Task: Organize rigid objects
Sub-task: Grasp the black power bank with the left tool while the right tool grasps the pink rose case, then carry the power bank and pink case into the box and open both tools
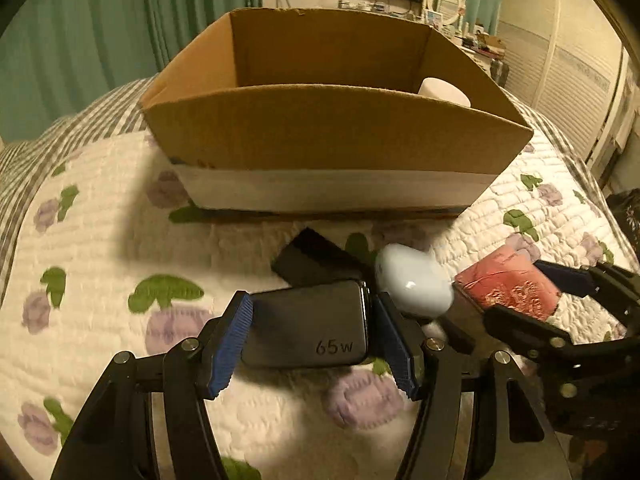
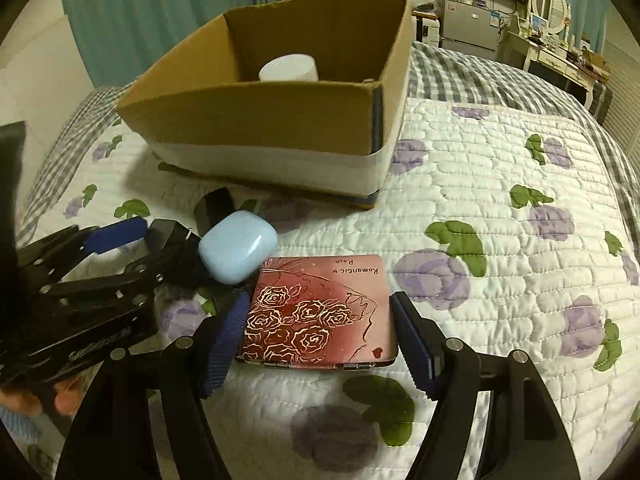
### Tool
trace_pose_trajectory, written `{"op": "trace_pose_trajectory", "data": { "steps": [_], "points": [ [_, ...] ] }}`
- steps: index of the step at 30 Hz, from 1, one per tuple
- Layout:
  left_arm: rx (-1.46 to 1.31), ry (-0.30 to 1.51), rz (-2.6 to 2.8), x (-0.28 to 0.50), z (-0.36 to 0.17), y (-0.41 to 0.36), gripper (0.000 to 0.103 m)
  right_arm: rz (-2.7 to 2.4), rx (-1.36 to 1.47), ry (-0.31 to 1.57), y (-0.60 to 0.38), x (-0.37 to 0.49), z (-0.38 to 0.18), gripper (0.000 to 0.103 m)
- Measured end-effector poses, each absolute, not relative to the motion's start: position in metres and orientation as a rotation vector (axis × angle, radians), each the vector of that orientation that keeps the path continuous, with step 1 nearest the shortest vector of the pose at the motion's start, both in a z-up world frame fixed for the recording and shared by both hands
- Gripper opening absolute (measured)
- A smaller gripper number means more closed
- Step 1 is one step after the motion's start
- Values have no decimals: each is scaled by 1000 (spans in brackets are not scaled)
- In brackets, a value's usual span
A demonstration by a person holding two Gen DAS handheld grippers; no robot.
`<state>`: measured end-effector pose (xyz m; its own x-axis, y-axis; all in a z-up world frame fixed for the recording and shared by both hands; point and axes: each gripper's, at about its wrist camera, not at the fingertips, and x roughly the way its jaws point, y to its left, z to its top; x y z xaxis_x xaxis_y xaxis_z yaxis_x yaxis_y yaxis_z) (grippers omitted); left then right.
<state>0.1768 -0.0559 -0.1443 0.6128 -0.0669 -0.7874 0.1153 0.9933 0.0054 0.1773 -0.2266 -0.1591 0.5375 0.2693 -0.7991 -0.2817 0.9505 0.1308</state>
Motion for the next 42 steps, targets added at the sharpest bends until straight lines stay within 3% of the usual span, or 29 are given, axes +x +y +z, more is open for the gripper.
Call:
{"op": "trace_pose_trajectory", "data": {
  "steps": [8,10,14,23,42],
  "points": [
    [0,934,-129,188,-151,-43,76,317,-29,936,-228,179,-154,71],
    [-78,1020,-139,202,-164,-37,77,315,-37,942,-227,178,-155,71],
    [-202,1015,-123,207,-167,-26,73,323,-39,942,-227,177,-155,71],
    [3,977,-156,174,-154,-49,68,333,-30,914,-228,173,-147,71],
    [-8,759,-140,153,-10,2,68,275,-77,669,-177,162,-1,71]
  ]
}}
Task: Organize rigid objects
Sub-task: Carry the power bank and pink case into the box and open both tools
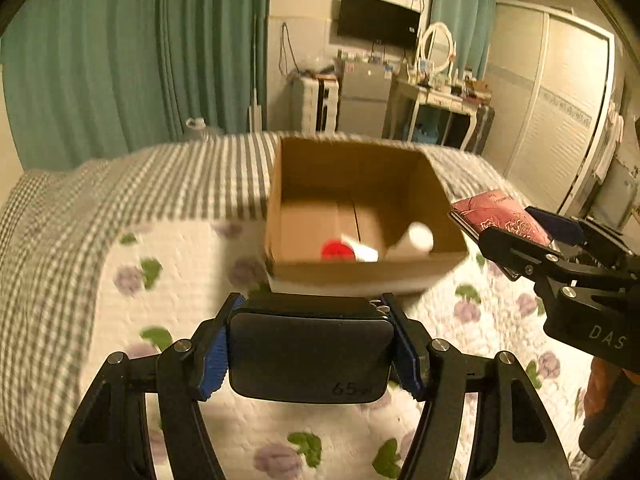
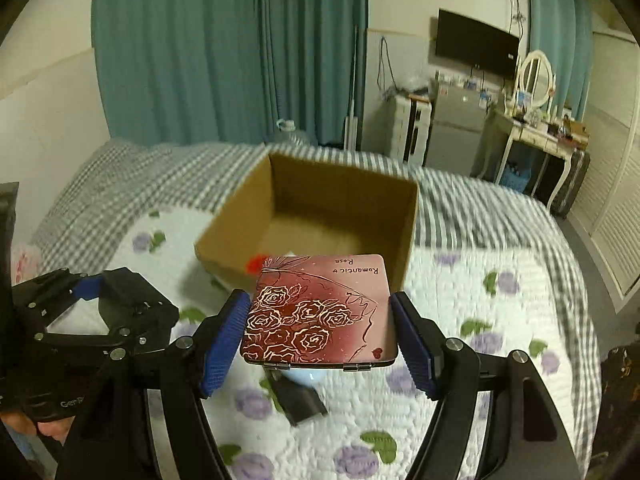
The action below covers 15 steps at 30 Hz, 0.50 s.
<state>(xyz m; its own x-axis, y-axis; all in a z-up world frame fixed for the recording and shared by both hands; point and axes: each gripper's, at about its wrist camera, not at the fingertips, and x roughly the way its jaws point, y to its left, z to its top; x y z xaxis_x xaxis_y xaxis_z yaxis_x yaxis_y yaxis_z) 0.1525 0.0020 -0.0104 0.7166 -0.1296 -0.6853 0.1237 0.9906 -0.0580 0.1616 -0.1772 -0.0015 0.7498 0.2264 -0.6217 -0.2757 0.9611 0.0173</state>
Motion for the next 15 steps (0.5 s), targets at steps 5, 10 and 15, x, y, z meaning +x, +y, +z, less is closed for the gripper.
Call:
{"op": "trace_pose_trajectory", "data": {
  "steps": [5,10,15],
  "points": [
    [32,723,-141,179,6,4,68,274,-65,612,-173,184,20,71],
    [88,701,-147,219,5,-3,68,267,-63,589,-176,219,21,71],
    [117,700,-174,264,-8,-16,68,251,-68,608,-179,267,2,71]
  ]
}}
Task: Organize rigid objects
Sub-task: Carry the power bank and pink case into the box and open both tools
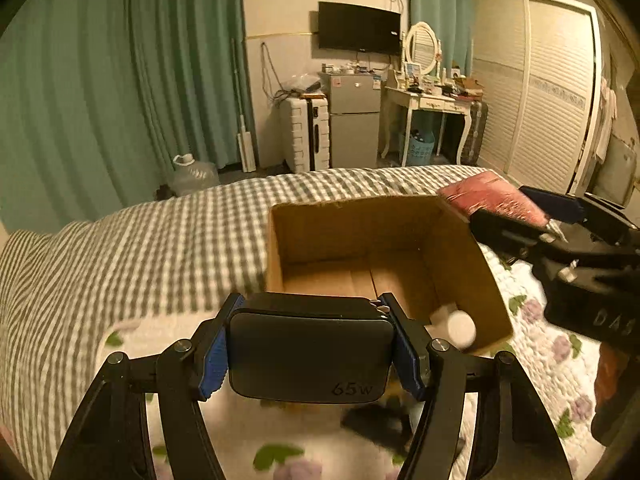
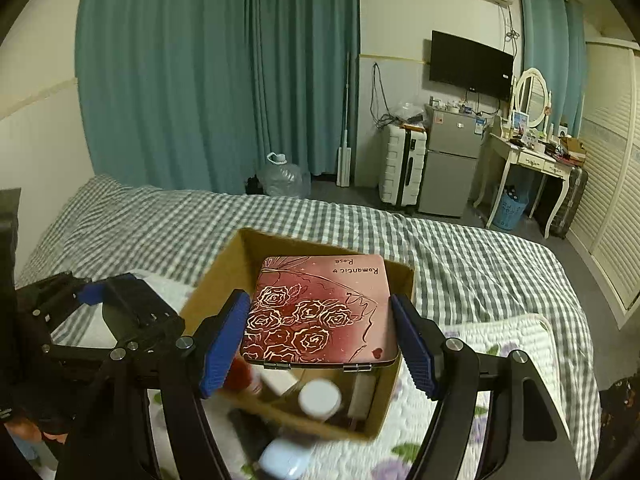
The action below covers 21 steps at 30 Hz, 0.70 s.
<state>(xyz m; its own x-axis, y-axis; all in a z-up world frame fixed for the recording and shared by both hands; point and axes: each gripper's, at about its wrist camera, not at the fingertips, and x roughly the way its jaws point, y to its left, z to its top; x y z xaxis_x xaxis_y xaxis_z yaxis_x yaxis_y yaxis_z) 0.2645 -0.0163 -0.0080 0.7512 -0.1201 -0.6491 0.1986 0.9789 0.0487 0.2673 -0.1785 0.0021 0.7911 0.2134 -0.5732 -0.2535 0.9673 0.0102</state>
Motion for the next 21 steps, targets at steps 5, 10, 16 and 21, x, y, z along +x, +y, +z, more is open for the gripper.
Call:
{"op": "trace_pose_trajectory", "data": {
  "steps": [5,10,16,21],
  "points": [
    [140,708,-214,305,-33,-34,68,228,-66,639,-188,308,-23,71],
    [145,714,-202,323,-56,-39,68,223,-16,675,-201,332,-44,71],
    [79,692,-217,308,-53,-33,71,218,36,647,-212,318,-44,82],
    [100,665,-209,274,-12,-36,71,198,68,627,-229,288,-12,84]
  ]
}}
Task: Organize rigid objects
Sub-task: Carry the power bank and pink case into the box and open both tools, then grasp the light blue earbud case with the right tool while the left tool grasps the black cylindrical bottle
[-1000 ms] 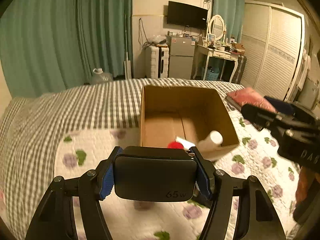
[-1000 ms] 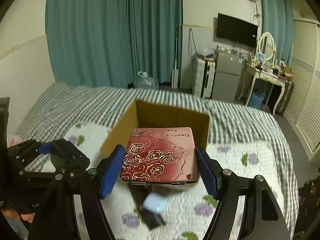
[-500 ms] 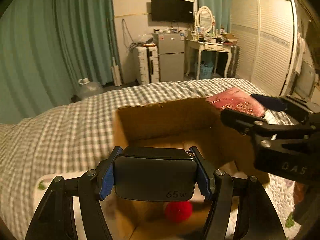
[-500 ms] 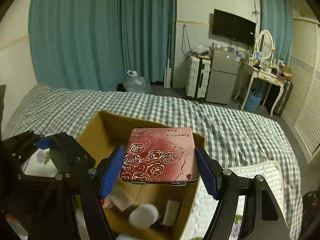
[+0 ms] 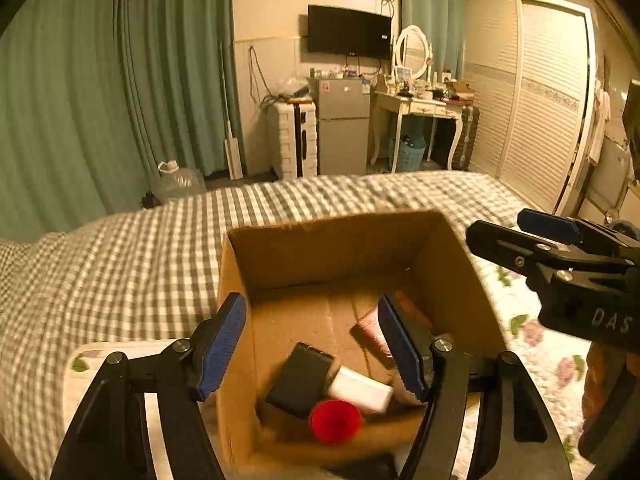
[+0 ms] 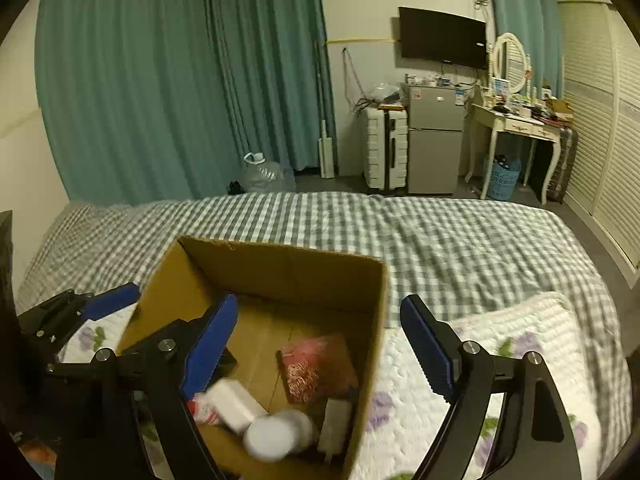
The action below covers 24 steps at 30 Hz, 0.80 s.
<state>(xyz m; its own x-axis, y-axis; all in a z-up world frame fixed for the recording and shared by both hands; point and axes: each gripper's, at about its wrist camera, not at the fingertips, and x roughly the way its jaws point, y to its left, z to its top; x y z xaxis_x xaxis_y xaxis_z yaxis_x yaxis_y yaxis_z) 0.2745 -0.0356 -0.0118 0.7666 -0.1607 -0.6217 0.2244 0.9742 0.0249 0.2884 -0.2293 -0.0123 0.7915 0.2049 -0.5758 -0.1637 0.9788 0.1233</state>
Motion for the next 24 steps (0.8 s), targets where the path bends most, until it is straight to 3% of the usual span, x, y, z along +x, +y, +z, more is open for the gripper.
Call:
{"op": "trace_pose_trajectory", "data": {
  "steps": [5,11,17,24],
  "points": [
    [123,652,-165,228,24,-35,71,179,-1,624,-233,237,28,84],
    [59,678,-168,178,31,-17,71,216,-35,648,-221,177,32,84],
    [-9,725,-128,143,-5,14,71,268,-59,722,-196,150,-21,84],
    [2,836,-40,135,-96,43,71,318,-106,903,-165,158,-115,84]
  ]
}}
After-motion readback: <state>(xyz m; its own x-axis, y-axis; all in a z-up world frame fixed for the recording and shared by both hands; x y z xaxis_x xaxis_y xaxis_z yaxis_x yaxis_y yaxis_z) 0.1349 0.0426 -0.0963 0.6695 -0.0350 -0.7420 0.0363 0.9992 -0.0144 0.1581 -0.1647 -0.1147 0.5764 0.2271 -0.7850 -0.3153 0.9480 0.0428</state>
